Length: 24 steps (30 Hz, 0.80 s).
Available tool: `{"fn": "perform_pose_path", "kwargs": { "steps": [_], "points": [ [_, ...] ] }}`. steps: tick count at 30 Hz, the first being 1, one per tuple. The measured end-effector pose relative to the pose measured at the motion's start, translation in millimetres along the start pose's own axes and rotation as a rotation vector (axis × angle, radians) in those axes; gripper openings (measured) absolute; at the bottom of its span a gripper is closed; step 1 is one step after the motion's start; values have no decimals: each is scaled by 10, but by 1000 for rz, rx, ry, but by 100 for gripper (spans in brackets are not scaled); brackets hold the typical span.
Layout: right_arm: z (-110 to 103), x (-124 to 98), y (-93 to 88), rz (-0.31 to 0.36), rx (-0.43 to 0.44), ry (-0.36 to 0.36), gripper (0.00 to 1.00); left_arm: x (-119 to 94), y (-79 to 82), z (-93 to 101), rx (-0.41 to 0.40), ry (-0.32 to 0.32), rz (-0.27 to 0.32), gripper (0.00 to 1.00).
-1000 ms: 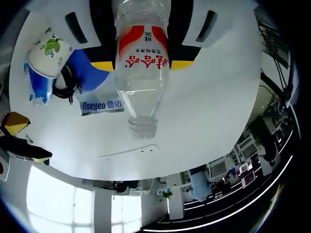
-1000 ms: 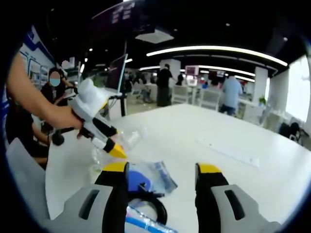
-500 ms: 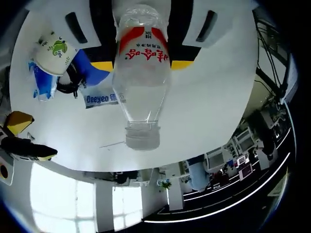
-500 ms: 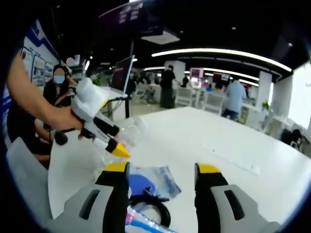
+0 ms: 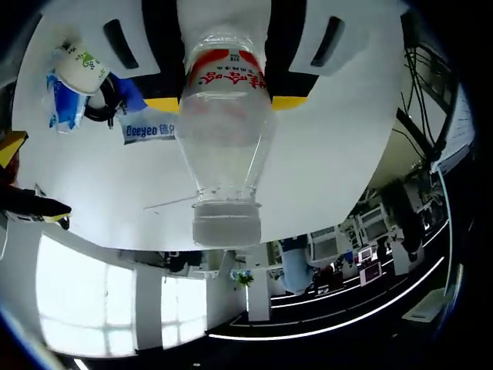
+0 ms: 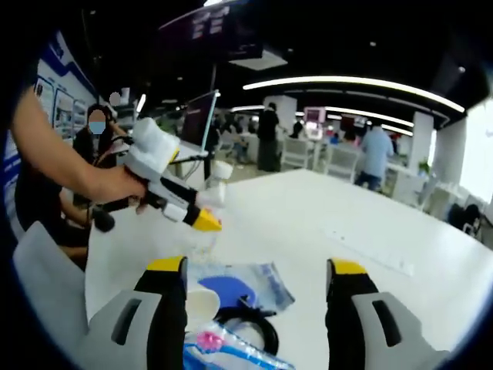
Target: Arrange the tabletop items into an orderly group along one side of the table until the central work area is clear of visible clutter.
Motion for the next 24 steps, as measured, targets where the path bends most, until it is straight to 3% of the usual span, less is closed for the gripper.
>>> {"fn": "perform_pose_path", "kwargs": {
  "steps": [2,5,10,24],
  "points": [
    [-9,-31,2,1,13,2,81,-15,48,-35,-66,15,24,38],
    [-17,-71,2,2,39,2,93,-15,87,-72,-70,22,43,38],
    [-35,-153,-18,-4,45,5,100,-3,112,-143,-63,54,65,38],
    [8,-352,-173,-54,27,-22,100,114,206,-323,-66,124,110,38]
  ]
}}
Point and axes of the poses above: the point that each gripper's makers call its tool centre point, and the gripper's own axes: x roughly forward along the fingers, z roughly to its right, y roughly out of its top, the point moved 3 cm from there along -x, roughly backward along the fingers, and after that the axes turned 8 degrees about -y, right-handed, at the moved point
